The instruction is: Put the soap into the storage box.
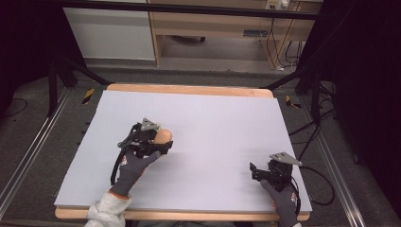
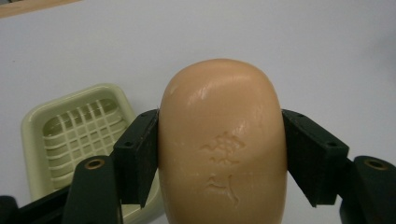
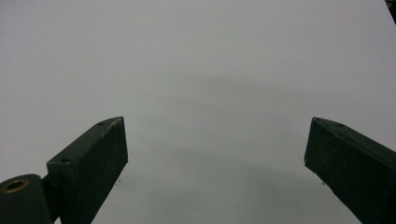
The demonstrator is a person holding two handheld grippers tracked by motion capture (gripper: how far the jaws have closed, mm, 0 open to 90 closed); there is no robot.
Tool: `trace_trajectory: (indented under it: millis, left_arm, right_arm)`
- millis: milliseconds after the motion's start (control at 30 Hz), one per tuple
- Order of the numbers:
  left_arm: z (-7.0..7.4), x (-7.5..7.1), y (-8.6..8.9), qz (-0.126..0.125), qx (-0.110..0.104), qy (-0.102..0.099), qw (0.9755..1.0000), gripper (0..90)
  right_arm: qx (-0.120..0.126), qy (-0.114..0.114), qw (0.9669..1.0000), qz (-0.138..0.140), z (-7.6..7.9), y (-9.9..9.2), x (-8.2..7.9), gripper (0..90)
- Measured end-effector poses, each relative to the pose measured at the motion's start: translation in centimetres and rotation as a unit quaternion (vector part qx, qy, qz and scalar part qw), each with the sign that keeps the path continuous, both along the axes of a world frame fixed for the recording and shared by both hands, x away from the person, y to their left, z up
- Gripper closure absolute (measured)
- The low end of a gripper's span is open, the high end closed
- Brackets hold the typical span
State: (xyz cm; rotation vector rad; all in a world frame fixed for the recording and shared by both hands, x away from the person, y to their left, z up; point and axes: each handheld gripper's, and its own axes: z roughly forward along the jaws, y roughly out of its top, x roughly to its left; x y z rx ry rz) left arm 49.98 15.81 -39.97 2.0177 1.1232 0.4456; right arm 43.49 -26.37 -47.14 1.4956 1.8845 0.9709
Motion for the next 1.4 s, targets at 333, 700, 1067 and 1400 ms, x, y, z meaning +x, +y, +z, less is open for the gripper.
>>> trace_trajectory:
  millis: [333,700,1067,1400]
  left_arm:
    - [0.0,1.0,1.8,0.023,-0.006,0.001,0.9997,31.8]
    - [-0.5,2.2,3.0,0.044,-0.007,0.006,0.9990,31.9]
    - [-1.1,3.4,3.8,0.061,-0.011,0.011,0.9980,31.9]
    - [-1.9,4.4,4.3,0.072,-0.008,0.019,0.9972,31.9]
  right_arm:
    - [0.001,0.001,1.0000,0.001,0.0,0.1,0.1,6.4]
    - [-0.001,0.001,1.0000,0.002,0.0,0.1,0.1,6.4]
    - [-0.002,0.000,1.0000,0.004,0.0,0.3,0.2,6.3]
    - [-0.004,-0.001,1.0000,0.007,0.0,0.4,0.3,6.3]
